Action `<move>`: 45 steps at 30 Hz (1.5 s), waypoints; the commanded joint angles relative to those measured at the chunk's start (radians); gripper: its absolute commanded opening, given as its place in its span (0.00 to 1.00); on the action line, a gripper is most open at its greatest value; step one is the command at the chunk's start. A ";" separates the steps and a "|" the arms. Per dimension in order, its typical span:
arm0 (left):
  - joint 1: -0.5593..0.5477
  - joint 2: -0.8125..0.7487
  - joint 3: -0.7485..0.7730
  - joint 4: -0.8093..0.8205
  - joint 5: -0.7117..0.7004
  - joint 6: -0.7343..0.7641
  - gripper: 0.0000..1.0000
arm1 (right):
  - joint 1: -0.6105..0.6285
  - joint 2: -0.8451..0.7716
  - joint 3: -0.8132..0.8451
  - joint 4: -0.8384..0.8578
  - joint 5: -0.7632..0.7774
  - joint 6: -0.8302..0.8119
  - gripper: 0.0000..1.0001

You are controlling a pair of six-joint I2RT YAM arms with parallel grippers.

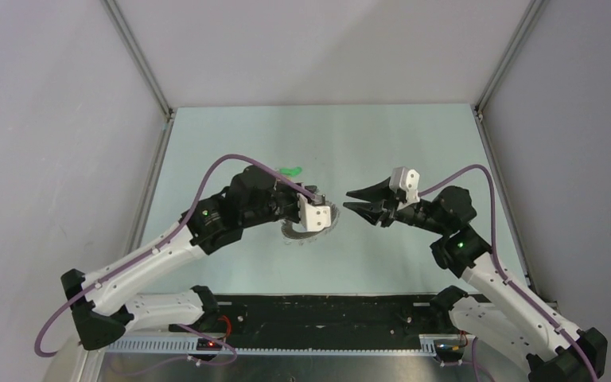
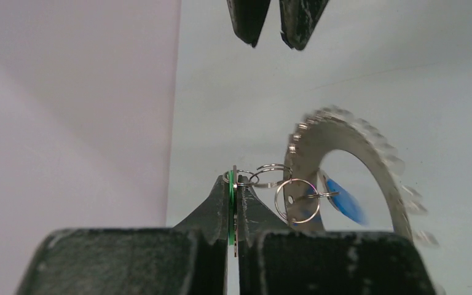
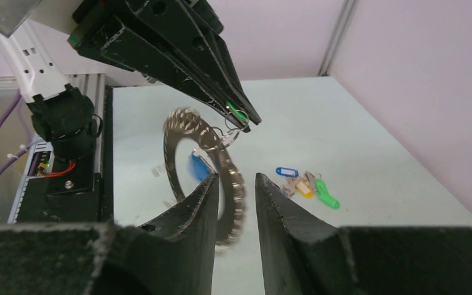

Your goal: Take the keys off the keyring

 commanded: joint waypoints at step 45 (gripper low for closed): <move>-0.011 -0.055 -0.049 0.118 0.078 0.068 0.00 | 0.078 0.207 0.058 0.212 -0.060 -0.008 0.32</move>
